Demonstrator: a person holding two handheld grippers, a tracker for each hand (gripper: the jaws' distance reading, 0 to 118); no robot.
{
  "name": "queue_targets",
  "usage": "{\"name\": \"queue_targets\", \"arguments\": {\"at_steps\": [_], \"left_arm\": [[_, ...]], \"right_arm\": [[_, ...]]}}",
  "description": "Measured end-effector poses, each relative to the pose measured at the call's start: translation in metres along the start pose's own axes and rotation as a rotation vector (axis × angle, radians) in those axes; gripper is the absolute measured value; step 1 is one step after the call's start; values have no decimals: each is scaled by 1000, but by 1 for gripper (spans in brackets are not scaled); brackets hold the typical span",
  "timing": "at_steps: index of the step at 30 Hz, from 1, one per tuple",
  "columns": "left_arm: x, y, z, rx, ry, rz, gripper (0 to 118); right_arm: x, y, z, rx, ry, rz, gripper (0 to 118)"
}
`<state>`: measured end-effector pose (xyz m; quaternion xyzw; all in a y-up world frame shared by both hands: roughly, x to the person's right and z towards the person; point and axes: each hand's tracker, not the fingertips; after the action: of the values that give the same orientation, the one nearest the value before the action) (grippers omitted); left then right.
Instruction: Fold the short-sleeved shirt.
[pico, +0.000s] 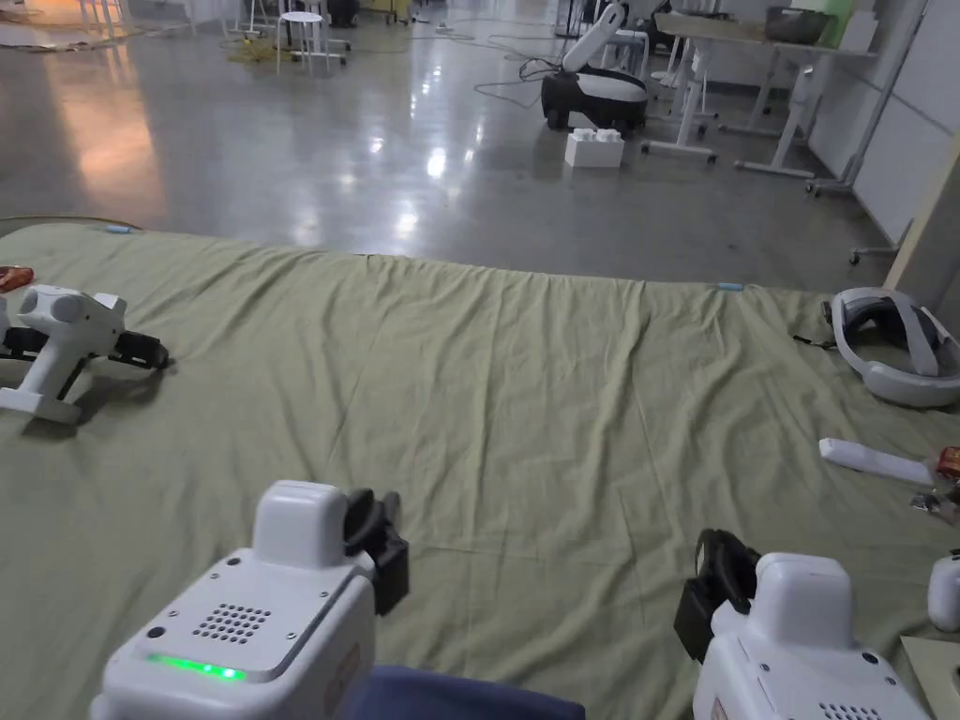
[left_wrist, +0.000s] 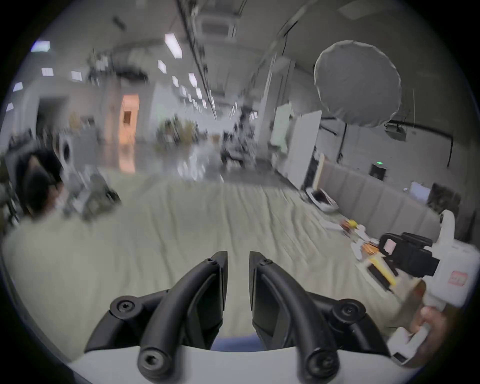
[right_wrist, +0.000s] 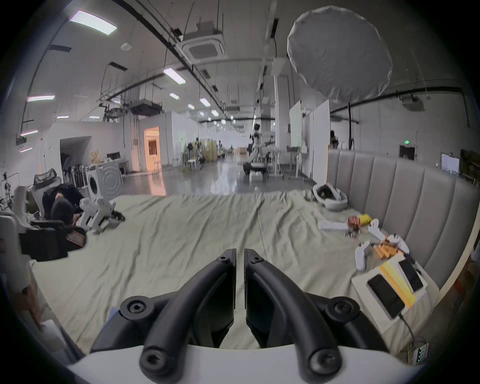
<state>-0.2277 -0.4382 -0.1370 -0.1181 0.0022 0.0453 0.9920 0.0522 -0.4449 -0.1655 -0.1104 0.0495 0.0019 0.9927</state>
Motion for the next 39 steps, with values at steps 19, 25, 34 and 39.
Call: {"name": "queue_targets", "arguments": {"at_steps": [19,25,34,39], "left_arm": [[-49,16,21,140,229,-30,4],[-74,-22,19,-56,176,14,4],[-104,-85,25,-336,63,193,4],[-125,-106,22,-437,-58,352,56]], "right_arm": [[-20,34,13,144,-65,4,8],[-44,-35,16,-119,69,-4,8],[-88,-143,-7,-401,137,21,8],[-77,-170,-25,-486,62,-22,8]]}}
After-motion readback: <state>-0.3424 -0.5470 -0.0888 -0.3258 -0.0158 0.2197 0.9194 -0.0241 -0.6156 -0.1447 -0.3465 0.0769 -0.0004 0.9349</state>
